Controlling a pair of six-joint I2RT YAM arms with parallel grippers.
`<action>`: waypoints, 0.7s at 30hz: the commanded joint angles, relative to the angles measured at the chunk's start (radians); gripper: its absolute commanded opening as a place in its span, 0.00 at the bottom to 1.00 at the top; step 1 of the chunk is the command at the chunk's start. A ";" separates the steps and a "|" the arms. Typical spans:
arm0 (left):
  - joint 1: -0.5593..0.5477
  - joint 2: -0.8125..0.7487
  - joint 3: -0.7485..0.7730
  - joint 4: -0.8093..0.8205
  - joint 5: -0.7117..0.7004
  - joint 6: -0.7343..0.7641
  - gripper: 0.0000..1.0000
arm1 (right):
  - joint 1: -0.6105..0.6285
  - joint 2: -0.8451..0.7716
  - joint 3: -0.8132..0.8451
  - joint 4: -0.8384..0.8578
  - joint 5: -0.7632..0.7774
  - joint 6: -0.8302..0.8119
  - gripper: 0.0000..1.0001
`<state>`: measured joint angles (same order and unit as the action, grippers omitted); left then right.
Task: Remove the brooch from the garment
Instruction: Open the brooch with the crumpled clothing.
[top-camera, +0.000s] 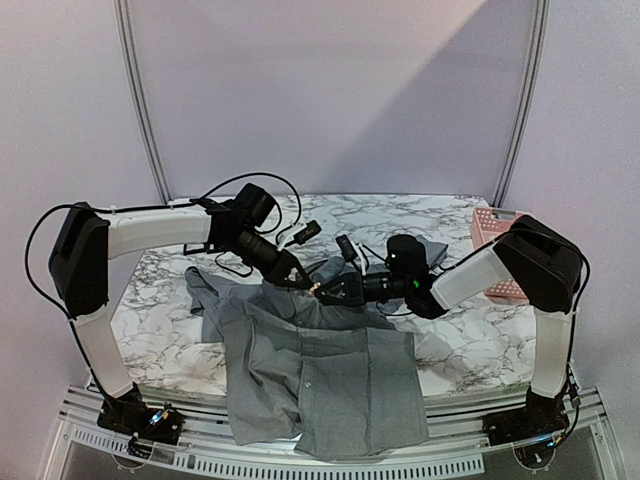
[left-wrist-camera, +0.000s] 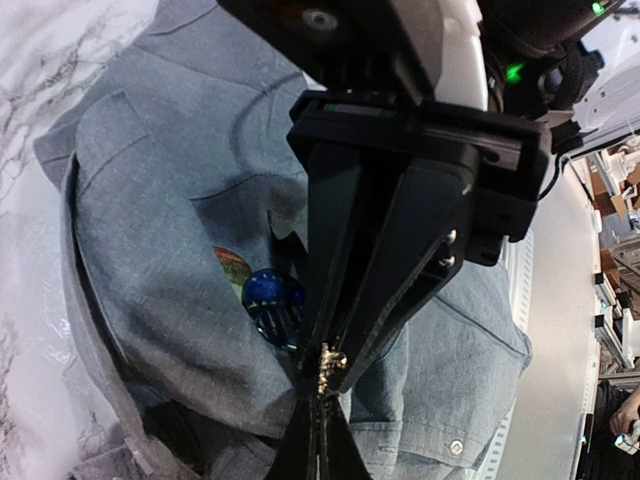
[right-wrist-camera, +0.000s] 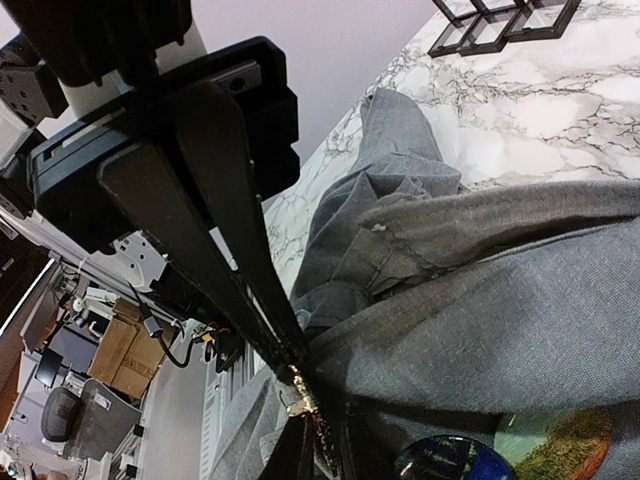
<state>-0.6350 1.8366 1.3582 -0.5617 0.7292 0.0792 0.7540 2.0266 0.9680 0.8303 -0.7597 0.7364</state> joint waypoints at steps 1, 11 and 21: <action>-0.022 -0.038 -0.005 0.002 0.074 0.013 0.00 | -0.025 0.040 0.007 -0.030 0.029 0.013 0.10; -0.023 -0.027 -0.001 -0.003 0.053 0.010 0.00 | -0.024 0.004 0.007 -0.057 0.029 -0.043 0.15; -0.023 -0.018 0.008 -0.011 0.000 0.001 0.00 | 0.014 -0.088 0.054 -0.219 0.075 -0.184 0.29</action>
<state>-0.6384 1.8366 1.3582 -0.5617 0.7174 0.0784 0.7528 2.0048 0.9897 0.7273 -0.7467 0.6399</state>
